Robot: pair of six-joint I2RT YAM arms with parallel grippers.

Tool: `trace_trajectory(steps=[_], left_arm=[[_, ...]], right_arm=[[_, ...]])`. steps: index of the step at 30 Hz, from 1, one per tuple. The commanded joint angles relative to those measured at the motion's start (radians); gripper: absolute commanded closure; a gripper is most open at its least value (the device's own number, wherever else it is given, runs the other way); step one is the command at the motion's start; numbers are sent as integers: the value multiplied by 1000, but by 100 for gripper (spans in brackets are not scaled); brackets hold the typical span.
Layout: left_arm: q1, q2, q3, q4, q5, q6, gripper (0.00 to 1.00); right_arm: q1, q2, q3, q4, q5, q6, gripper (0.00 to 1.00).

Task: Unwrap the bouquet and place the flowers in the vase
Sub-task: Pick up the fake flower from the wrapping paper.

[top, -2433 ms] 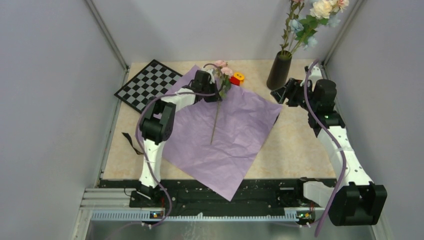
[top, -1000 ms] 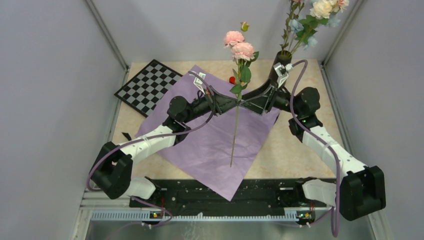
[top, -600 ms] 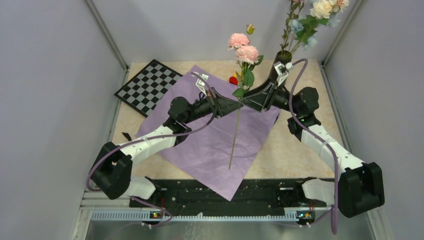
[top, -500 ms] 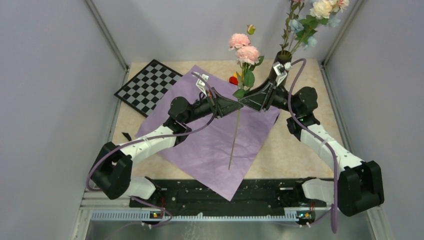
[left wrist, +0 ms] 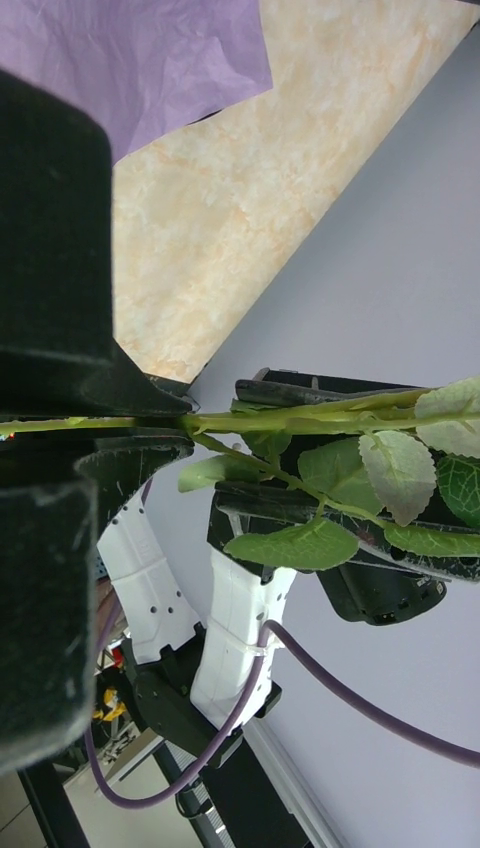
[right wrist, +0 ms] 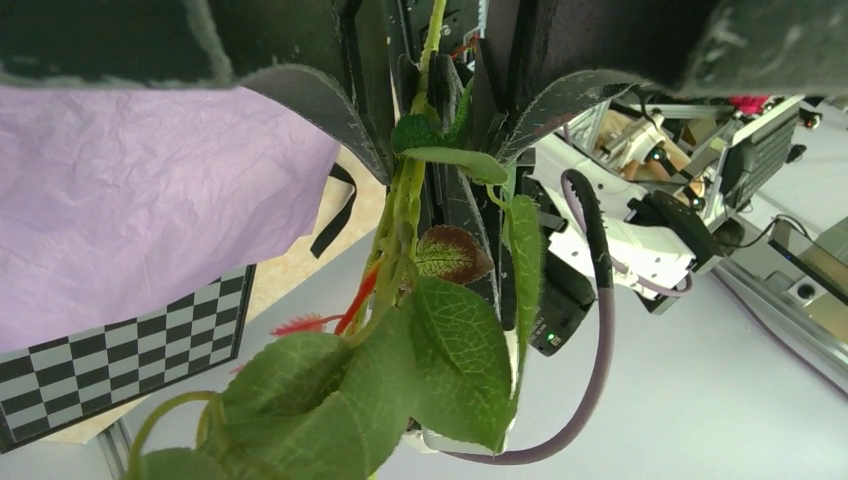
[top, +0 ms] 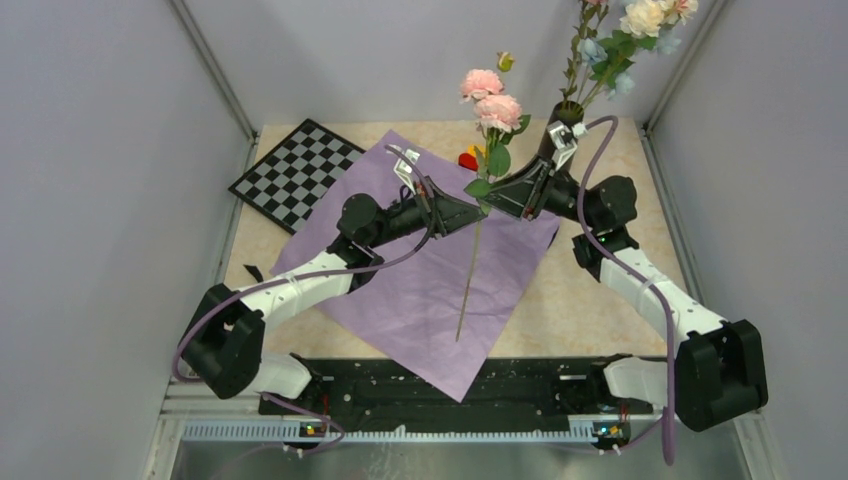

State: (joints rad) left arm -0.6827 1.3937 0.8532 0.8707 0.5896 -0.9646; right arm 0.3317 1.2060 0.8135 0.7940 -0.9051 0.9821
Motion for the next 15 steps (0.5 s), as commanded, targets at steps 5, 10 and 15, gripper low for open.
trace_trajectory(steps=[5, 10, 15], left_arm=[[-3, -21, 30, 12, -2, 32, 100], [-3, -18, 35, -15, -13, 39, 100], [-3, -17, 40, -36, -16, 48, 100]], right_arm=[[11, 3, 18, 79, 0, 18, 76], [11, -5, 16, 69, 1, 5, 94], [11, -12, 16, 59, 3, -10, 100]])
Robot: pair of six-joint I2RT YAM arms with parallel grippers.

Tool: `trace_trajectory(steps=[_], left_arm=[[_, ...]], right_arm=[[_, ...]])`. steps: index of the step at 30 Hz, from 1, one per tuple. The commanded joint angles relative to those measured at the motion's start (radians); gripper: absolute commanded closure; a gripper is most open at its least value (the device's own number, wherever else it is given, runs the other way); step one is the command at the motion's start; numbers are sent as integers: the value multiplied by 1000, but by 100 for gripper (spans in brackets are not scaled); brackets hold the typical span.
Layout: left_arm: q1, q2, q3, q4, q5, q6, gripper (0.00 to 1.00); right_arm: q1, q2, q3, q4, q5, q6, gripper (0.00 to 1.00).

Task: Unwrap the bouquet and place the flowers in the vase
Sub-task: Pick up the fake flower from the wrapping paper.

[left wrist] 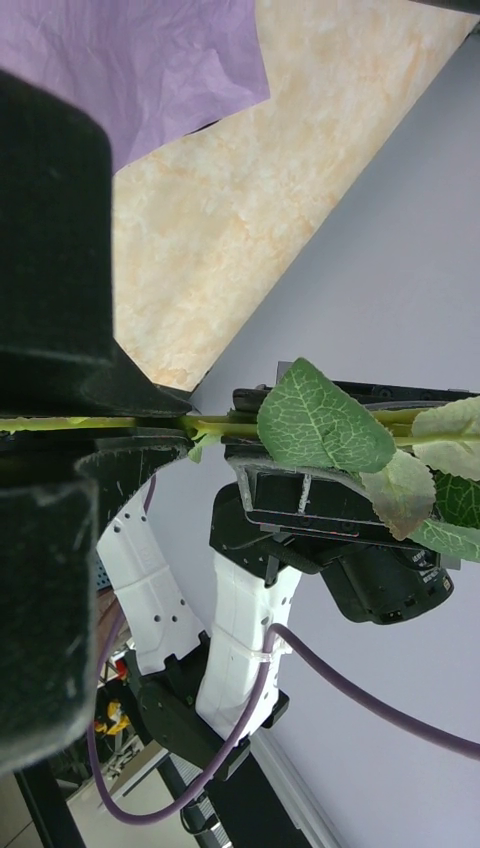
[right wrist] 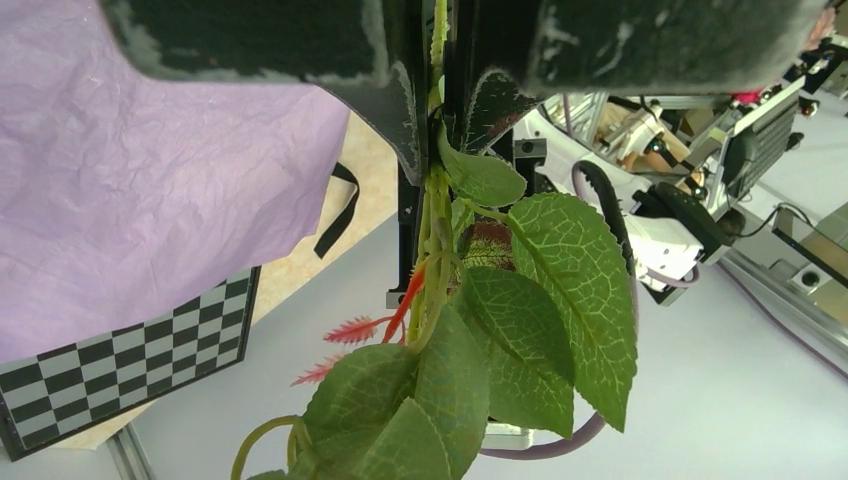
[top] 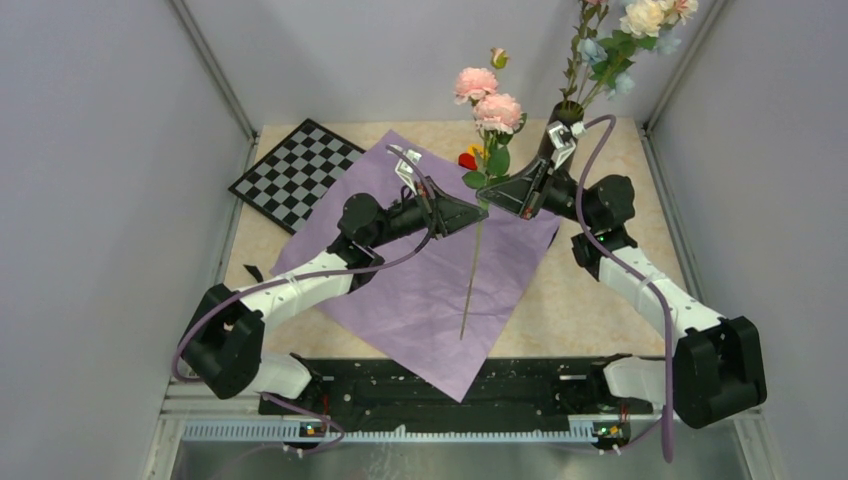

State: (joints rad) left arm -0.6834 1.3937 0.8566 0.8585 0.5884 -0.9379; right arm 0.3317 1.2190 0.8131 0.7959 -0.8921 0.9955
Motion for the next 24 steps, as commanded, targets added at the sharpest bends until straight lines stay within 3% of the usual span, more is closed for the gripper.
trace_trajectory(steps=[1, 3, 5, 7, 9, 12, 15, 18, 24], left_arm=[[-3, -18, 36, -28, -15, 24, 100], [-2, -20, 39, -44, -22, 31, 100], [-4, -26, 44, -75, -25, 50, 92], [-2, -37, 52, -120, -35, 77, 71], [-2, -53, 52, -156, -42, 110, 57], [-1, -81, 55, -226, -49, 169, 24], [0, -126, 58, -335, -69, 248, 4], [20, -188, 57, -448, -74, 323, 1], [184, -323, 125, -889, -96, 476, 1]], right_arm=[[10, -27, 15, 52, -8, -28, 100], [11, -36, 14, 44, -3, -39, 100], [11, -51, 12, 27, 8, -60, 100], [12, -73, 13, -12, 20, -93, 100], [11, -101, 17, -71, 41, -141, 100], [12, -157, 41, -223, 84, -260, 100], [10, -219, 97, -447, 175, -448, 100], [10, -272, 178, -667, 295, -619, 100], [11, -259, 377, -974, 575, -854, 100]])
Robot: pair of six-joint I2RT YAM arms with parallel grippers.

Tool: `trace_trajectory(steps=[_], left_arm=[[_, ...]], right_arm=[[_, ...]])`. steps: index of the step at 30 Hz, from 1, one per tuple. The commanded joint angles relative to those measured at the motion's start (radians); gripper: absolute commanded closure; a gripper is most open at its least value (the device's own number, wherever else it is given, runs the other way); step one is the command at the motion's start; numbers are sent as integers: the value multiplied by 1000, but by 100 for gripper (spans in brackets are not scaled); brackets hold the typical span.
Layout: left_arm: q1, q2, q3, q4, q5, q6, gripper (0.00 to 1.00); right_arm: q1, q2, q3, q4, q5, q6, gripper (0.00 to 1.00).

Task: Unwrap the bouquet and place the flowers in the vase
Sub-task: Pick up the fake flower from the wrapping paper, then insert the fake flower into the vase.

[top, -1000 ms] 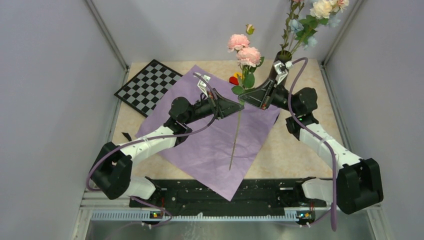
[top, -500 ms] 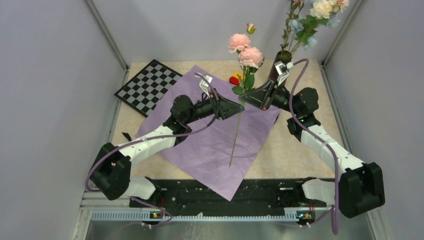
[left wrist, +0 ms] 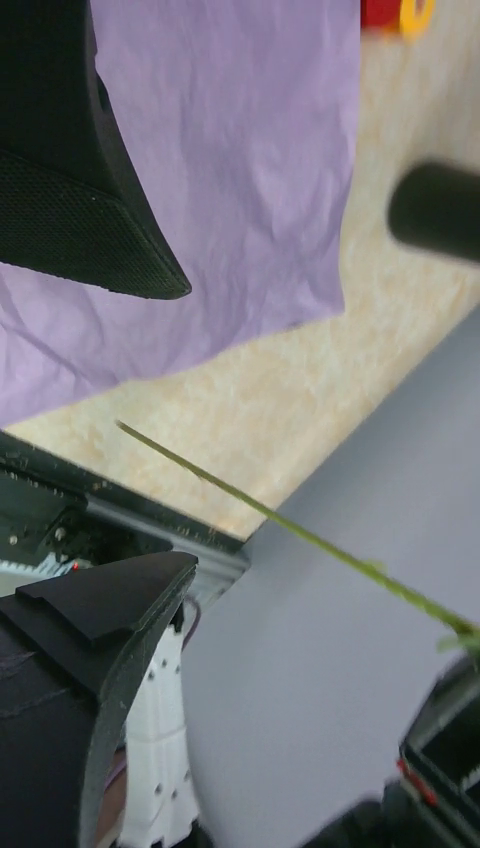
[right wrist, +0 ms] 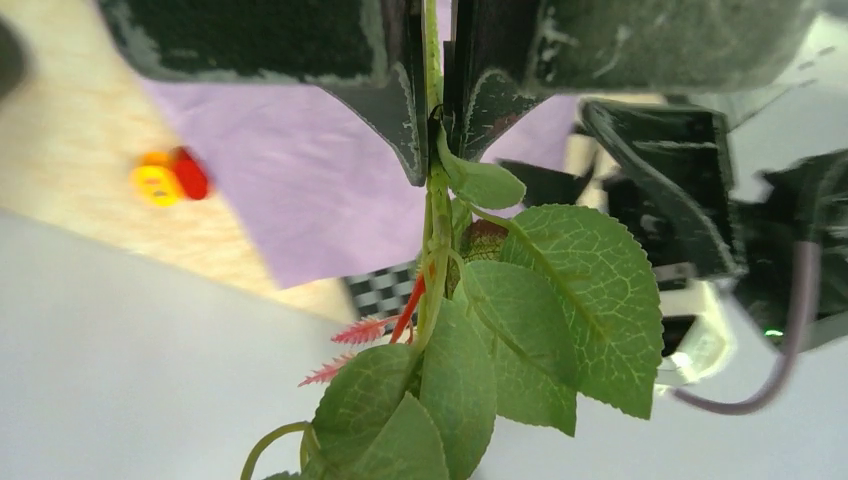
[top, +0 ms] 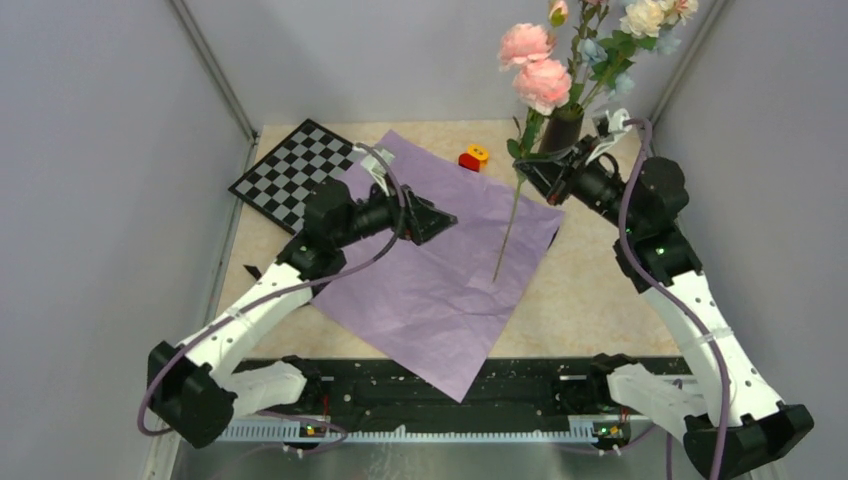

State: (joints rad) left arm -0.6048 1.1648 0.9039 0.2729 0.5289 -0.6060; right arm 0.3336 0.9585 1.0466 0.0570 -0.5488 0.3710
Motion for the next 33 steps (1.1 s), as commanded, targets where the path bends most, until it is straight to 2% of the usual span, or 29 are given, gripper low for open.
trace_trajectory(steps=[1, 7, 9, 13, 20, 25, 33], left_arm=[[164, -115, 84, -363, -43, 170, 1], [367, -197, 146, -695, -165, 385, 1], [417, -206, 141, -734, -225, 418, 1], [455, -234, 79, -703, -315, 448, 1], [477, -211, 20, -708, -589, 516, 1], [478, -218, 2, -694, -578, 520, 1], [479, -203, 0, -698, -612, 535, 1]], right_arm=[[9, 16, 180, -261, 272, -253, 100], [10, 122, 306, -229, 454, -362, 100], [9, 180, 347, -208, 508, -430, 100], [-3, 303, 408, -125, 603, -530, 100], [-116, 477, 527, 75, 553, -535, 100], [-191, 569, 559, 249, 461, -513, 100], [-211, 717, 795, 218, 435, -603, 100]])
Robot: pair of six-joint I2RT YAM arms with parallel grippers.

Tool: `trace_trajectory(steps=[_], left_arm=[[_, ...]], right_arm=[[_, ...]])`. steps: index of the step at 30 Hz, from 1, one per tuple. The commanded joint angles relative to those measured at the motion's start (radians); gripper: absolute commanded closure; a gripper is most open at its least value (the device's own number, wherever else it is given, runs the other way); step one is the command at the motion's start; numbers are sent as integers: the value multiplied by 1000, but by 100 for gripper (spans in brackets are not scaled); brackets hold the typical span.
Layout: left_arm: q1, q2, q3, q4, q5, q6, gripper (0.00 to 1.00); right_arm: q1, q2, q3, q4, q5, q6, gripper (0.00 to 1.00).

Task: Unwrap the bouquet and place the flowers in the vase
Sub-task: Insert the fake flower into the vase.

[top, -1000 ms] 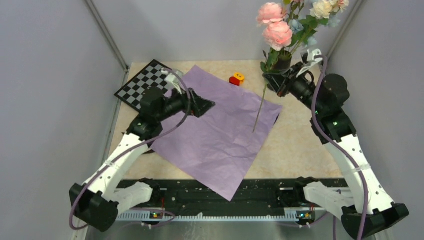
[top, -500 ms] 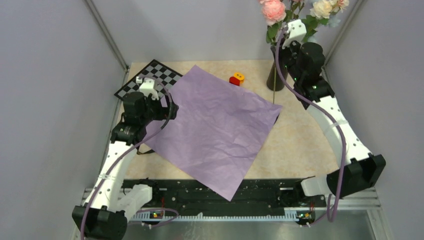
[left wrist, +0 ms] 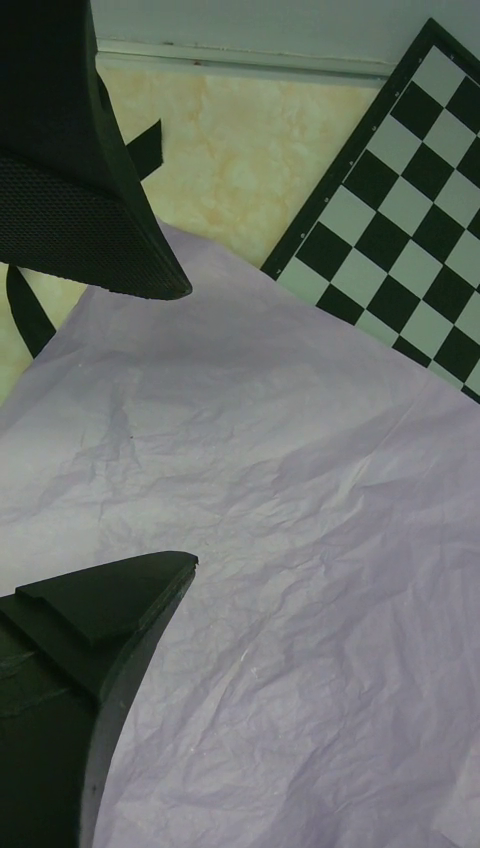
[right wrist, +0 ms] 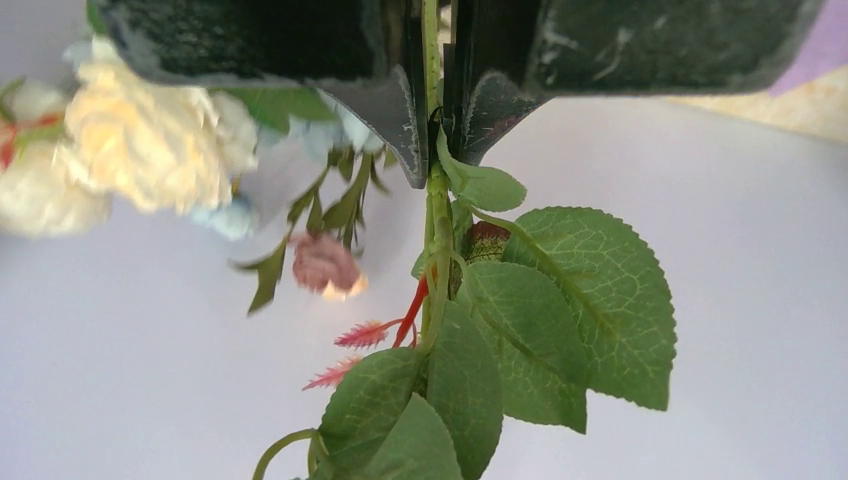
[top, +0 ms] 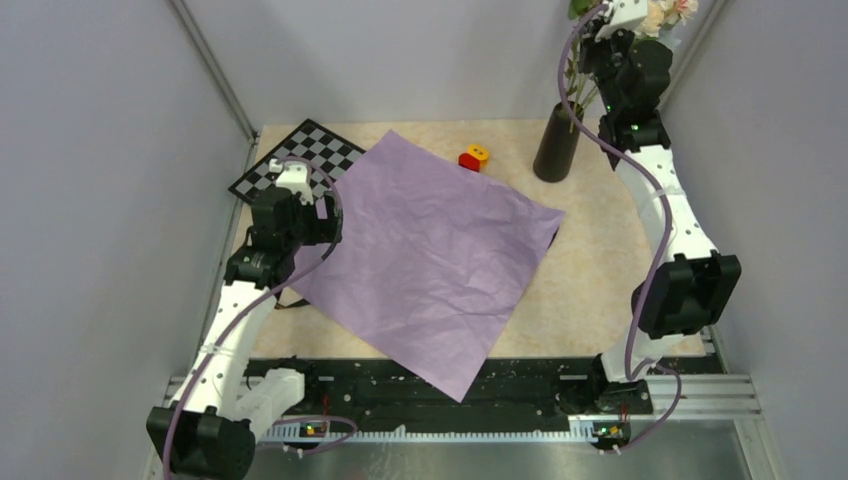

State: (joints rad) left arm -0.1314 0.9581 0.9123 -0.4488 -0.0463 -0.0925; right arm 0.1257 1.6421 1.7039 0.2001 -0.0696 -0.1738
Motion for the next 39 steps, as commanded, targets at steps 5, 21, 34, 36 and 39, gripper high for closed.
trace_trajectory(steps=[5, 21, 34, 36, 39], left_arm=[[8, 17, -7, 21, -31, 22, 1], [13, 27, -9, 19, -18, 23, 1], [19, 21, -10, 16, -19, 24, 1], [19, 19, -10, 16, -17, 22, 1], [21, 17, -12, 17, -14, 21, 1]], right_arm=[[-3, 87, 249, 34, -91, -81, 100], [-5, 175, 235, 25, -103, -113, 100], [-43, 222, 158, -7, -125, -99, 100], [-48, 222, 133, -2, -126, -89, 100], [-55, 224, 94, 2, -129, -71, 100]])
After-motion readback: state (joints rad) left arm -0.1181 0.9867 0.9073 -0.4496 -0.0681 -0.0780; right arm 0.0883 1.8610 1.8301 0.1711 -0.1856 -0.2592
